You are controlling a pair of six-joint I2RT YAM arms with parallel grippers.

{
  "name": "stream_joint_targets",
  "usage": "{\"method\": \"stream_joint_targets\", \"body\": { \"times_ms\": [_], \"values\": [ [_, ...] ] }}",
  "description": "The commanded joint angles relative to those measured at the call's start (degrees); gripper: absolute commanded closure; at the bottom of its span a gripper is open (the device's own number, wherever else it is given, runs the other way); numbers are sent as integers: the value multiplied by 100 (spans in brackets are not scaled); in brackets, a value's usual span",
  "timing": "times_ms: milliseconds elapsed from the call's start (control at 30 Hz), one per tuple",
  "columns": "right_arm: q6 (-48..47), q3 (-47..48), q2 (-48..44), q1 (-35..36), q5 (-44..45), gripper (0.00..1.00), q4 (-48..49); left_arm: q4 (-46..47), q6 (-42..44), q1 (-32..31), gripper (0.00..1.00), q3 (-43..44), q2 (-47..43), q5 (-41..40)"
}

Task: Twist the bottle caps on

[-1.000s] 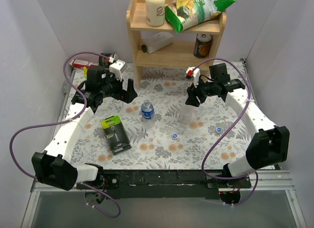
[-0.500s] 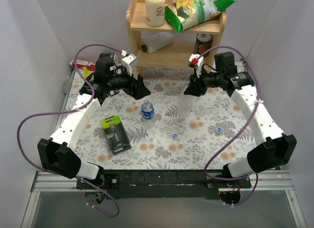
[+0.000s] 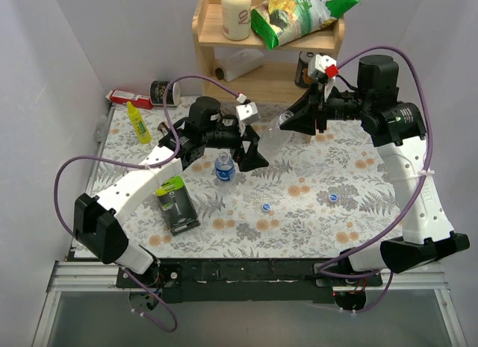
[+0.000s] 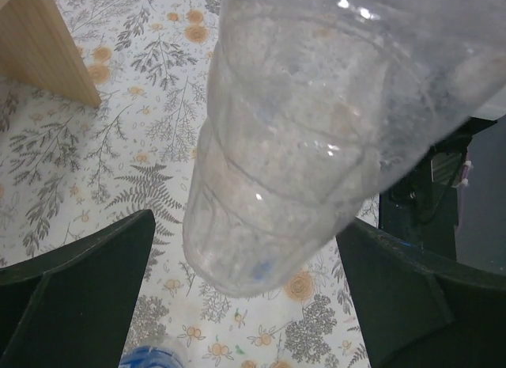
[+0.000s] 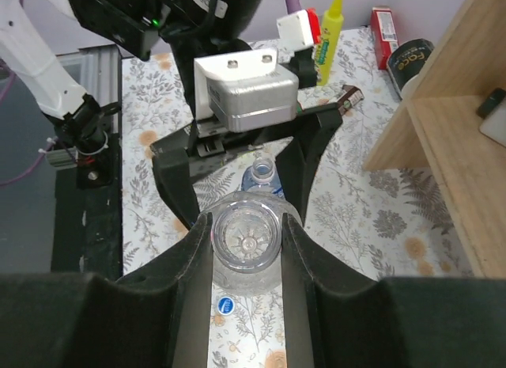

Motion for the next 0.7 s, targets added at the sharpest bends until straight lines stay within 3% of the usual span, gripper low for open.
{"method": "stream_joint_targets", "body": {
  "times_ms": [0, 200, 333, 500, 567, 600, 667],
  "values": [
    [389, 15, -56, -90, -533, 99, 333, 523, 84, -220, 2, 148, 223, 81],
    [583, 51, -38, -161, -701, 99, 441, 646, 128, -326, 3, 210, 444, 265],
    [565, -230, -153, -161, -727, 99, 432, 725, 172, -326, 18, 175, 409, 432],
    [583, -547, -258, -161, -605, 99, 432, 936, -38, -326, 25, 105, 321, 441],
    [662, -618, -276, -161, -465, 98, 414, 980, -91, -326, 39, 104, 321, 494],
    [627, -574, -267, -161, -203, 76, 336, 980, -161, -326, 44, 87, 321, 468],
    [408, -260, -267, -178, 158, 58, 169, 1058, -275, -326, 56, 17, 269, 301]
  ]
}}
